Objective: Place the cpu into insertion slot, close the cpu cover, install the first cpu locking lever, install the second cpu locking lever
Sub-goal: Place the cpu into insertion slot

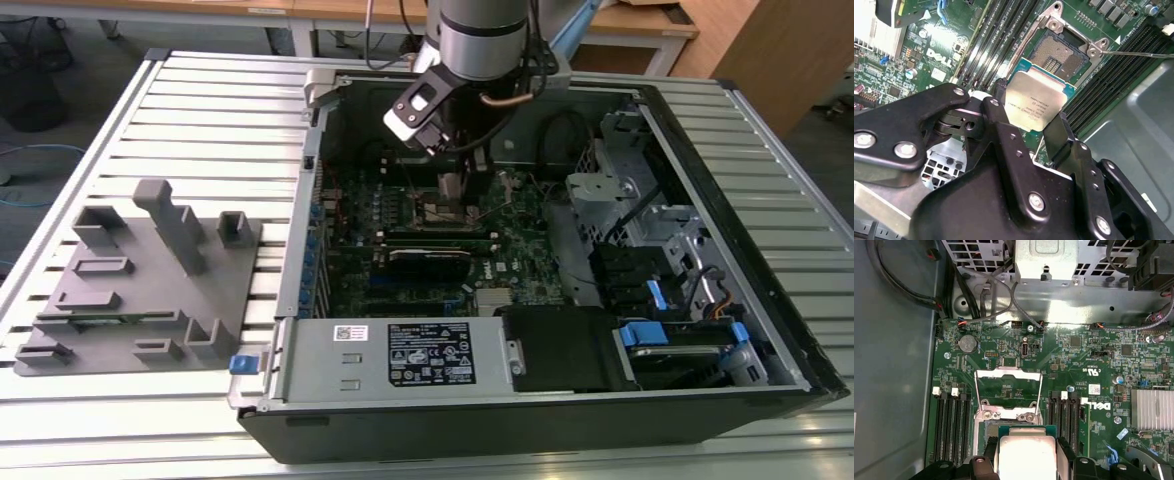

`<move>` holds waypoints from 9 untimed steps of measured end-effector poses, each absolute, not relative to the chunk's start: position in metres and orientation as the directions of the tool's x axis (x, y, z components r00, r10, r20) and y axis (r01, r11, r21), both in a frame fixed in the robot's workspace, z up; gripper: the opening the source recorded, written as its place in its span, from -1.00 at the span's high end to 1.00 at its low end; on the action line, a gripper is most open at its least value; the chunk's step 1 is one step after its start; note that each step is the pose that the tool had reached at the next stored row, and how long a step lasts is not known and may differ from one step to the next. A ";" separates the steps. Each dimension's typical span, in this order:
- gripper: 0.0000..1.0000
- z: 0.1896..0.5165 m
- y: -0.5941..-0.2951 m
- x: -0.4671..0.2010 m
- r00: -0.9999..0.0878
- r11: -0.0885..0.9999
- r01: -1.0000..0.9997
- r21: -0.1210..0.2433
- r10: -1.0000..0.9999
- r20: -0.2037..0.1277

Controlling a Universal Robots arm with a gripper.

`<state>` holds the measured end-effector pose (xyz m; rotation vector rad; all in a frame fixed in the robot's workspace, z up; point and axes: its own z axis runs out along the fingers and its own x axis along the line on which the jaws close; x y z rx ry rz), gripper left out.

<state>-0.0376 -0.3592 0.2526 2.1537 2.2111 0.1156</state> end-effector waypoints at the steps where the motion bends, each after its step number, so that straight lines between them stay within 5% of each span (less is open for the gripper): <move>1: -0.08 0.252 -0.359 -0.038 -0.027 0.025 0.996 0.090 1.000 0.015; 9: -0.08 0.252 -0.359 -0.038 -0.027 0.025 0.996 0.090 1.000 0.014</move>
